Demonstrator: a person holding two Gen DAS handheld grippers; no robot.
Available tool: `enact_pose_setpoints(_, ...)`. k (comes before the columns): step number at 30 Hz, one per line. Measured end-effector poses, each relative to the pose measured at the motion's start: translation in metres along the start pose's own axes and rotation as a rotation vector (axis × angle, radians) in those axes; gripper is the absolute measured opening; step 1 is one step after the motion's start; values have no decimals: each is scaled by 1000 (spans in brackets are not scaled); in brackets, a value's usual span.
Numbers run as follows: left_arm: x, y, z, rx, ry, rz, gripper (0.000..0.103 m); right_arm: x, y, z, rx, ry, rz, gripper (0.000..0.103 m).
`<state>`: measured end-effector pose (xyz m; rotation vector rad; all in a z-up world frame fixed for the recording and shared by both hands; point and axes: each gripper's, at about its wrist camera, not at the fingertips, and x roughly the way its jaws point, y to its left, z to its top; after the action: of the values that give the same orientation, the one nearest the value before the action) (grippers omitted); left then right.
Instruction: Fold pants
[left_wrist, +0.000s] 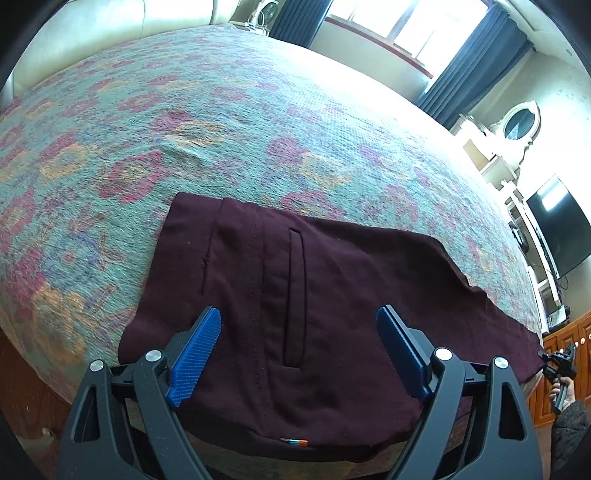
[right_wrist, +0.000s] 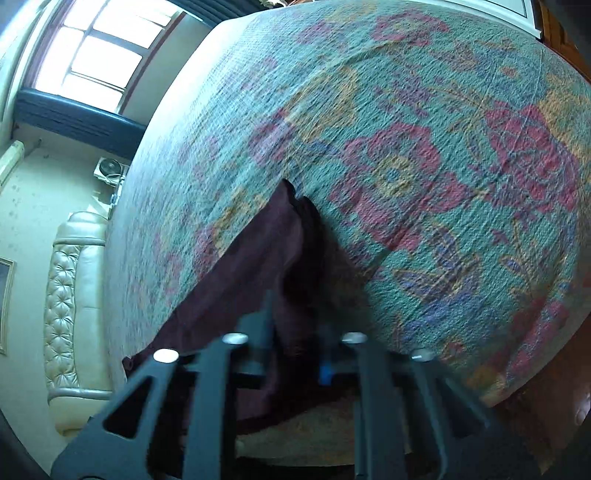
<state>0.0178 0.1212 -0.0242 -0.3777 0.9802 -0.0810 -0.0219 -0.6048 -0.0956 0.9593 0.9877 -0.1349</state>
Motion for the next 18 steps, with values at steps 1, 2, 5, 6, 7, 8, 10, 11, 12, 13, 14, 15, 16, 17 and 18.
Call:
enact_pose_setpoints(1, 3, 0, 1, 11, 13, 1, 85, -4, 6, 0, -13, -8, -15, 12)
enact_pose_setpoints(2, 6, -1, 1, 20, 20, 4, 85, -8, 13, 1, -18, -21, -25, 12)
enact_pose_setpoints(5, 13, -3, -1, 58, 48, -1, 85, -28, 37, -4, -64, -71, -26, 12)
enact_pose_setpoints(6, 13, -2, -2, 64, 53, -6, 85, -36, 48, -6, -82, -87, -23, 12)
enact_pose_setpoints(7, 14, -2, -2, 67, 56, -9, 85, -44, 61, -7, -99, -102, -19, 12)
enact_pose_setpoints(8, 14, -1, -2, 67, 57, -15, 86, -52, 69, -5, -121, -113, -14, 12)
enact_pose_setpoints(10, 15, 0, -3, 54, 59, -29, 86, -64, 98, -10, -174, -130, -12, 12)
enact_pose_setpoints(11, 16, 1, -3, 50, 61, -32, 86, -71, 113, -15, -202, -135, -9, 12)
enact_pose_setpoints(12, 16, 2, -3, 46, 61, -37, 86, -76, 129, -18, -229, -143, -9, 12)
enact_pose_setpoints(13, 16, 3, -3, 44, 60, -39, 86, -80, 141, -21, -251, -150, -11, 12)
enact_pose_setpoints(14, 15, 3, -4, 44, 57, -41, 86, -80, 160, -25, -273, -156, -15, 12)
enact_pose_setpoints(15, 15, 3, -4, 44, 56, -42, 86, -83, 176, -29, -302, -162, -20, 12)
enact_pose_setpoints(16, 15, 3, -5, 47, 55, -41, 86, -85, 188, -34, -325, -165, -22, 12)
enact_pose_setpoints(17, 14, 3, -6, 50, 55, -40, 86, -87, 200, -37, -346, -168, -24, 12)
enact_pose_setpoints(18, 14, 2, -6, 55, 56, -38, 86, -89, 214, -43, -367, -173, -27, 12)
